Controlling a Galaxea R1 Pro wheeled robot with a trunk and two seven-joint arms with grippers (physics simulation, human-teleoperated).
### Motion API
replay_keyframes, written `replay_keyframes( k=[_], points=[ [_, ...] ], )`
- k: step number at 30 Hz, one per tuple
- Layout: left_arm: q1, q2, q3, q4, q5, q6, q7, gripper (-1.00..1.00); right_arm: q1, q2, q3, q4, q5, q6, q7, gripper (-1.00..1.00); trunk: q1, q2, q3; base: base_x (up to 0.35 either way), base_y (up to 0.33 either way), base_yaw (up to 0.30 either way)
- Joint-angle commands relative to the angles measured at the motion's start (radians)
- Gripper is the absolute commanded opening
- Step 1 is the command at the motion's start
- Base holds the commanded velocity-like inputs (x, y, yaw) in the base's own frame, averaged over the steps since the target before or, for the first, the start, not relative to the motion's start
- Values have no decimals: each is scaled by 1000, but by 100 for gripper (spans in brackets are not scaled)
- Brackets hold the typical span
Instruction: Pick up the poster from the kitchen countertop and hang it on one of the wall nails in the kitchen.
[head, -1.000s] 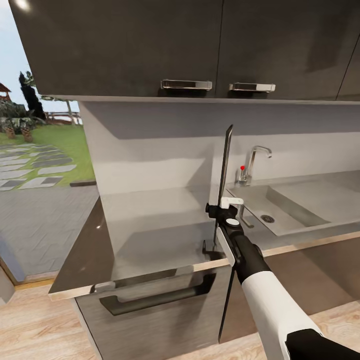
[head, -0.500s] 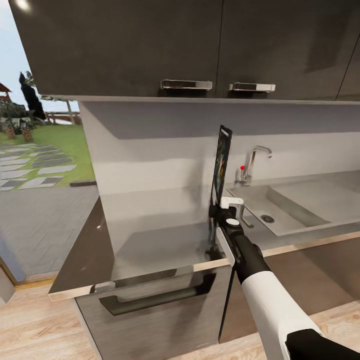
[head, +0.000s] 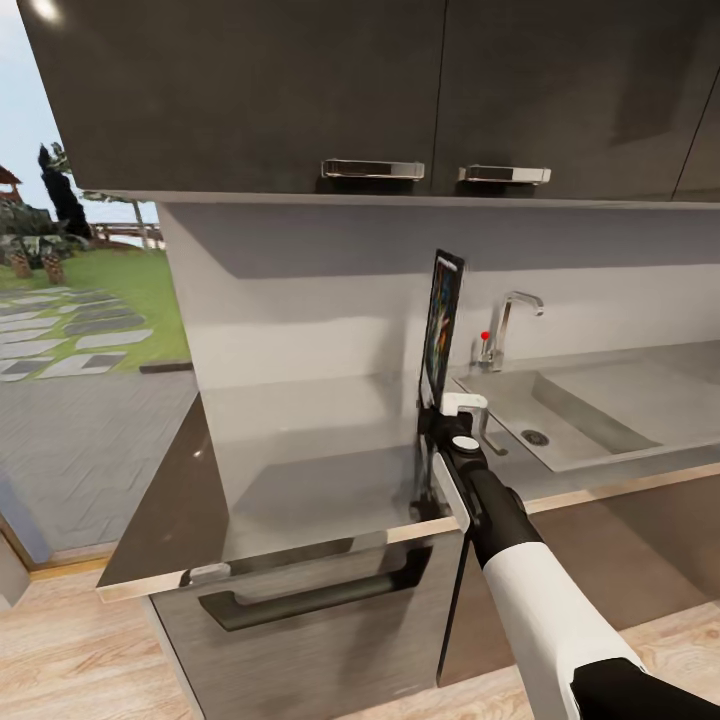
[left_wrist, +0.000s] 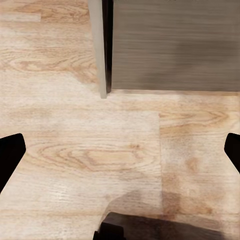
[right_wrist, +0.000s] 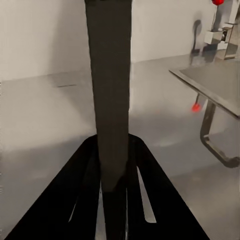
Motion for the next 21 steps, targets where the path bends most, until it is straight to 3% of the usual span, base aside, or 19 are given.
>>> replay_keyframes(
  k=[1, 21],
  points=[
    [0, -1, 5, -2, 0, -1, -8, 100, 0, 1, 4, -84, -7, 14, -23, -100, 0, -1, -1, 0, 0, 0],
    [0, -1, 6, -2, 0, -1, -8, 100, 10, 2, 4, -155, -7, 77, -24, -100, 0, -1, -1, -4, 0, 0]
  ],
)
